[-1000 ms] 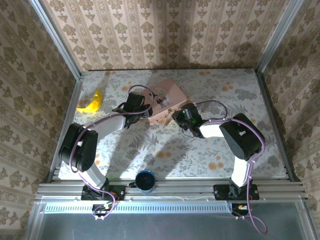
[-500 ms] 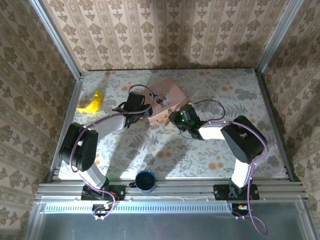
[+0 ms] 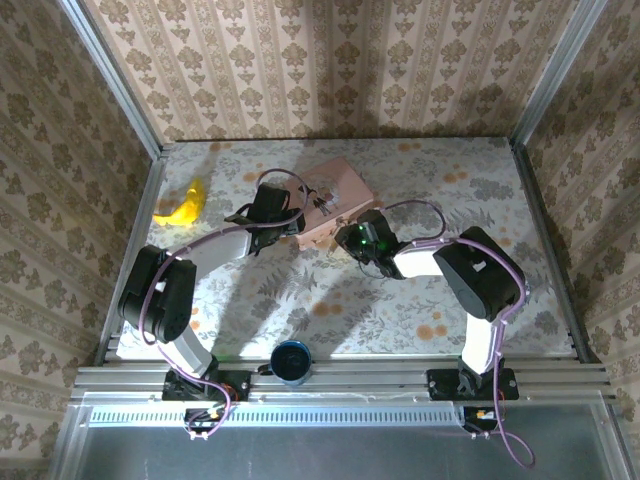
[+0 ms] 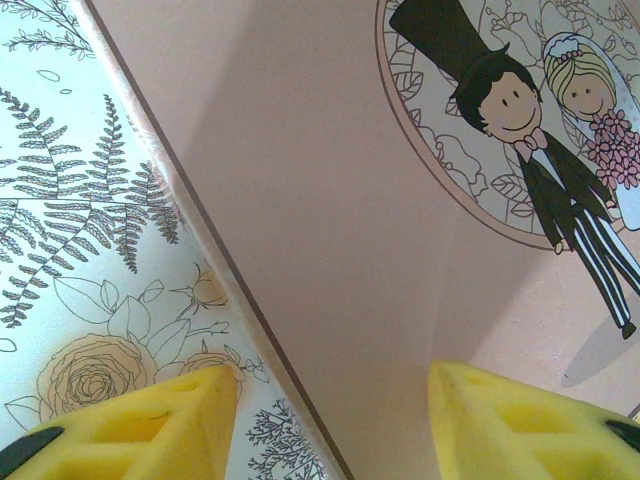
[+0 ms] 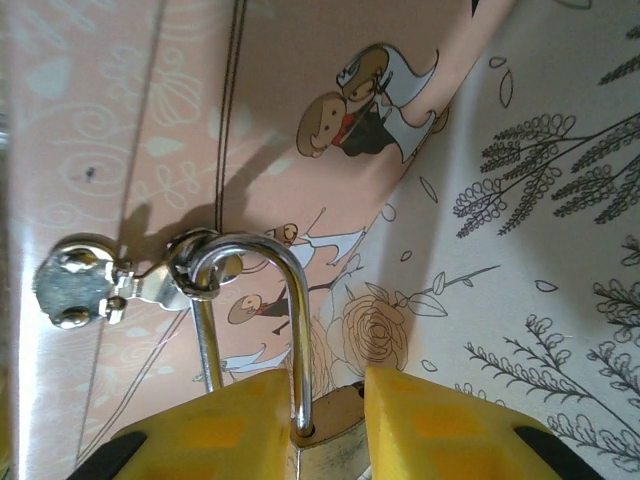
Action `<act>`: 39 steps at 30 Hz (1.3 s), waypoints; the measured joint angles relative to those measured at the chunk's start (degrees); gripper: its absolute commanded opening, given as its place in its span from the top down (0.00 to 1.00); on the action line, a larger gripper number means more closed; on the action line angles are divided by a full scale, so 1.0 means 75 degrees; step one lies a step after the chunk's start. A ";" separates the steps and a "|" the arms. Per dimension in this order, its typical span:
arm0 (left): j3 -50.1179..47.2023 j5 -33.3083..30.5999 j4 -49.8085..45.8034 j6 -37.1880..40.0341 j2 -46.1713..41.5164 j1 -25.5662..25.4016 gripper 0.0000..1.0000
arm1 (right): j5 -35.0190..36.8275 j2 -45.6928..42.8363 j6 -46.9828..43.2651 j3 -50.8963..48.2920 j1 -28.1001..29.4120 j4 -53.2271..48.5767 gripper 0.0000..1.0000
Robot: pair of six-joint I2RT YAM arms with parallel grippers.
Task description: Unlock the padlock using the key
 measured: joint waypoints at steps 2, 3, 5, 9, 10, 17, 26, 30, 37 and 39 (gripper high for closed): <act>0.0000 0.0003 0.0000 0.0000 0.0000 0.0000 0.46 | -0.0050 0.0029 -0.0003 0.0023 -0.0006 0.0003 0.75; 0.0000 0.0006 0.0000 0.0000 0.0000 0.0000 0.46 | -0.0061 0.0038 -0.0006 0.0047 -0.0006 0.0003 0.75; 0.0000 0.0012 0.0000 0.0000 0.0003 0.0000 0.46 | -0.0079 0.0064 -0.0023 0.0099 -0.0006 0.0009 0.76; 0.0000 0.0015 0.0000 0.0000 0.0003 0.0000 0.46 | -0.0087 0.0131 -0.0058 0.0175 -0.0023 0.0023 0.76; 0.0000 0.0012 0.0003 0.0000 0.0006 0.0000 0.46 | -0.0087 0.0137 -0.0079 0.0178 -0.0029 0.0023 0.76; 0.0000 0.0017 0.0003 0.0000 0.0009 0.0000 0.46 | -0.0093 0.0259 -0.0201 0.0376 -0.0125 -0.0003 0.80; 0.0017 0.0023 0.0003 0.0000 0.0026 0.0000 0.46 | -0.0233 0.0425 -0.0189 0.0405 -0.0163 0.0035 0.82; 0.0029 0.0038 -0.0003 0.0000 0.0038 0.0000 0.47 | -0.0309 0.0437 -0.0172 0.0408 -0.0172 0.0184 0.97; 0.0029 0.0041 -0.0003 0.0000 0.0038 0.0003 0.46 | -0.0376 0.0437 -0.0137 0.0402 -0.0189 0.0198 1.00; 0.0029 0.0041 -0.0003 0.0000 0.0038 0.0003 0.46 | -0.0385 0.0437 -0.0131 0.0376 -0.0210 0.0254 1.00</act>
